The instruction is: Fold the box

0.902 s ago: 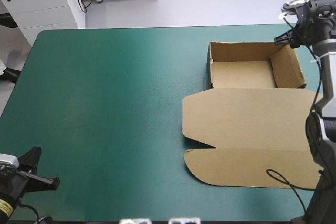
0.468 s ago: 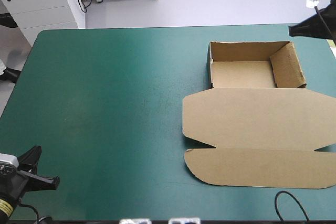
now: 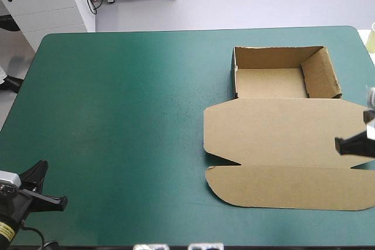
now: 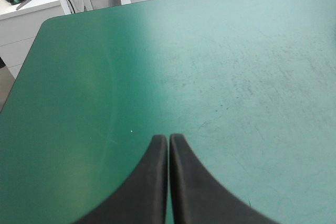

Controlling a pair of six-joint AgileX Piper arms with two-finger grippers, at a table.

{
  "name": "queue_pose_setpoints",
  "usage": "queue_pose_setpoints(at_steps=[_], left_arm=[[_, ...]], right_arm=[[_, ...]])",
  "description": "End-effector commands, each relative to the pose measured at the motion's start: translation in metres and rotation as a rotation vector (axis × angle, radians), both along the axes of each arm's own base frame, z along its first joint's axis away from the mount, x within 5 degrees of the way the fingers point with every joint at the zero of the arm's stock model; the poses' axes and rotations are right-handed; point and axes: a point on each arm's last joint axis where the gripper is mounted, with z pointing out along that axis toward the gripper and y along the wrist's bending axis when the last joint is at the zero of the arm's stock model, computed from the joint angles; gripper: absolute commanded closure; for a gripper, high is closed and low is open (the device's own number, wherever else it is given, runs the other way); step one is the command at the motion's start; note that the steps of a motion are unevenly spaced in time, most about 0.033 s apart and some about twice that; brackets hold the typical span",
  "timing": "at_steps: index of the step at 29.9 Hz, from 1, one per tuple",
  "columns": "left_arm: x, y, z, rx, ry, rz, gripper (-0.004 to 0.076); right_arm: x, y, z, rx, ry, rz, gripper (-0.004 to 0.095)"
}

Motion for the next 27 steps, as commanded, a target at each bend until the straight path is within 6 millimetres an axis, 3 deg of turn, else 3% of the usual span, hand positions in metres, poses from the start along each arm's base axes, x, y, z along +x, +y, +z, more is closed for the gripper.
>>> queue_pose_setpoints(at_steps=[1,6,14,27], left_arm=[[0.002,-0.002,0.013,-0.005,-0.077,-0.023,0.0731],[0.002,-0.002,0.012,-0.007,-0.075,-0.024,0.0731],[0.002,-0.002,0.012,-0.011,-0.073,-0.025,0.0731],[0.002,-0.005,0.007,-0.033,-0.036,-0.041,0.0731]], right_arm=[[-0.023,0.003,-0.017,0.028,-0.098,0.033,0.0925],[-0.052,0.003,-0.063,0.034,-0.091,0.046,0.0925],[-0.077,0.004,-0.111,0.053,-0.190,0.065,0.0925],[-0.073,0.009,-0.154,0.084,-0.190,0.105,0.0926]])
